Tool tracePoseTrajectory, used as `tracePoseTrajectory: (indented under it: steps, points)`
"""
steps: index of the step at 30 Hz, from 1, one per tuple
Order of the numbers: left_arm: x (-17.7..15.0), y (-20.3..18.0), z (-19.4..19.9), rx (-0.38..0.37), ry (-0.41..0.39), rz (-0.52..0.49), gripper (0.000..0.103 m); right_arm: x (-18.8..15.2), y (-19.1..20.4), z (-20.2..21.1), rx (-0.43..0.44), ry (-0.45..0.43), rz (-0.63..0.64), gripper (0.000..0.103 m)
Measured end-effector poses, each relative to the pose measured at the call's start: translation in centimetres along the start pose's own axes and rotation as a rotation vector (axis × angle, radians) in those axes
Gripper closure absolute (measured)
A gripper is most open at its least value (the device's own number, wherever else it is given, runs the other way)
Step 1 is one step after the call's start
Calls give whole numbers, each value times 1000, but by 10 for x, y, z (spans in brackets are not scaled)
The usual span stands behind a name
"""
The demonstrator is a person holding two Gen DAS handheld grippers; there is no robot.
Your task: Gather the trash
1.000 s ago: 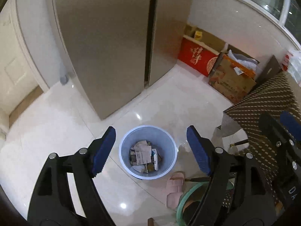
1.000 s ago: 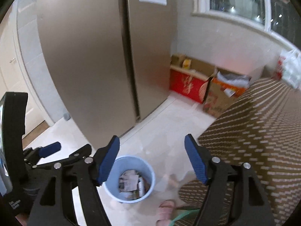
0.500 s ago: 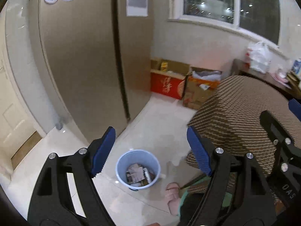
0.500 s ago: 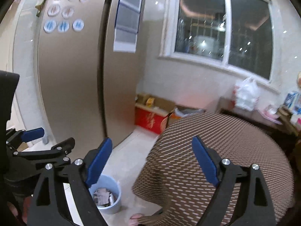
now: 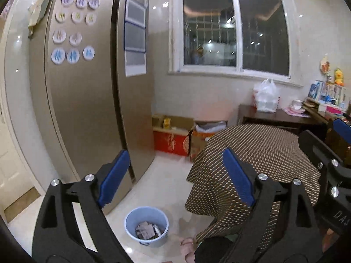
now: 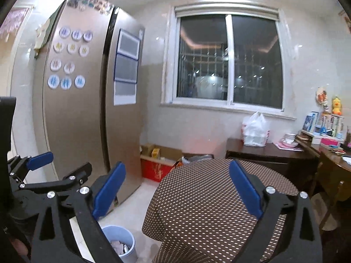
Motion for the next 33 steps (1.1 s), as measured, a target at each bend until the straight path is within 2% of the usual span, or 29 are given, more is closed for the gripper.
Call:
tracePoseTrajectory:
  steps: [4, 9, 16, 24, 33]
  points:
    - [10, -7, 31, -17, -60, 8, 16, 12, -12, 35, -19, -44, -16, 8]
    - [26, -15, 70, -27, -131, 11, 16, 23, -17, 75, -76, -120, 24, 6]
    - [40, -17, 106, -13, -215, -10, 16, 31, -25, 104, -54, -151, -8, 6]
    - [45, -28, 122, -2, -246, -44, 16, 36, -33, 119, -20, -149, -52, 6]
    - [44, -34, 121, -4, -245, -49, 16, 32, -35, 121, -31, -141, -59, 6]
Point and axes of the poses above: each gripper's, at about its wrist camera, not at the fingertips, and z roughly against the way its jaws point, y to its left, x to its top, the point moved 10 cm from there along -z, roughly the way its jaws point, and after that the axes turned 4 degrees about -z, right-handed, at the moved point
